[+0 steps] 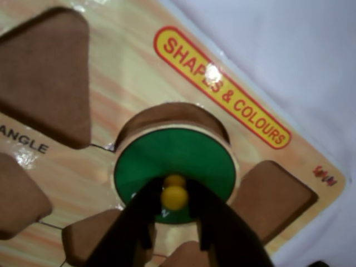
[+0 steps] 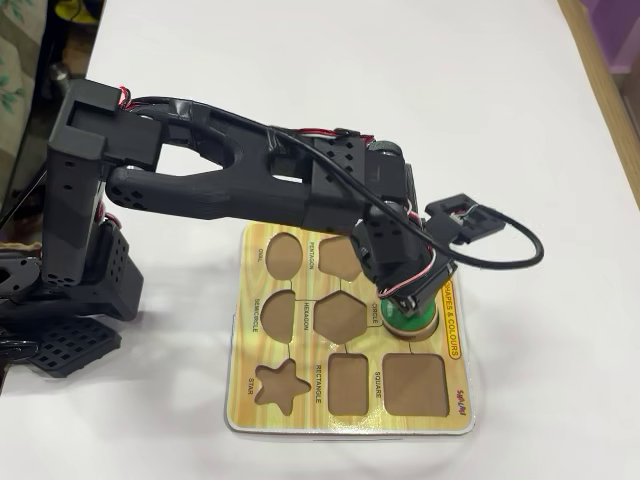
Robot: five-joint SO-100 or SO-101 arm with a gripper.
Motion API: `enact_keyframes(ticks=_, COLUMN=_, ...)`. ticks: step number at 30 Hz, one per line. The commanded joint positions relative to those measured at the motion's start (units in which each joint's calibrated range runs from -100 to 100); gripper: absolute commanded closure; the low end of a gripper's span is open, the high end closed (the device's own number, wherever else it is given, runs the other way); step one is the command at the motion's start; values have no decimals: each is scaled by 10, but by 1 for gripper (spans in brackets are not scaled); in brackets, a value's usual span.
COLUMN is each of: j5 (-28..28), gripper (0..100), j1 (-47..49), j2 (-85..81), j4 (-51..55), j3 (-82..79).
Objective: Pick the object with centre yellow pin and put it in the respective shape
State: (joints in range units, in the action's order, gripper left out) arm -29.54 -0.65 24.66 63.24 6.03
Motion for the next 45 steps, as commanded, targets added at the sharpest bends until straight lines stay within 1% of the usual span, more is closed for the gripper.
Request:
enact_keyframes(ticks=1, j5=0, gripper=99, j1=-12, j2=-6, j4=-7, j3=5)
enact_keyframes(ticks=13, j5=-1, gripper=99, j1=-25, j2=-5, j4=-7, j3=13)
enact_keyframes(ticks=16, j5=0, gripper=92, j1=-25, j2=-5, j4=-9, j3=15)
enact_keyframes(ticks=18, j5=0, gripper=91, j1=-24, j2=-5, j4=-21, j3=12)
enact_keyframes(ticks=22, j5=-1, gripper=93, j1=-21, j2=-5, j4=-27, j3=13)
enact_keyframes(ticks=42, j5=-1, gripper=94, j1=-9, j2=-4, j4=-28, j3=13)
enact_keyframes(ticks=45, j5=-2, gripper=97, j1=-3, j2=-4, j4=-28, j3=12)
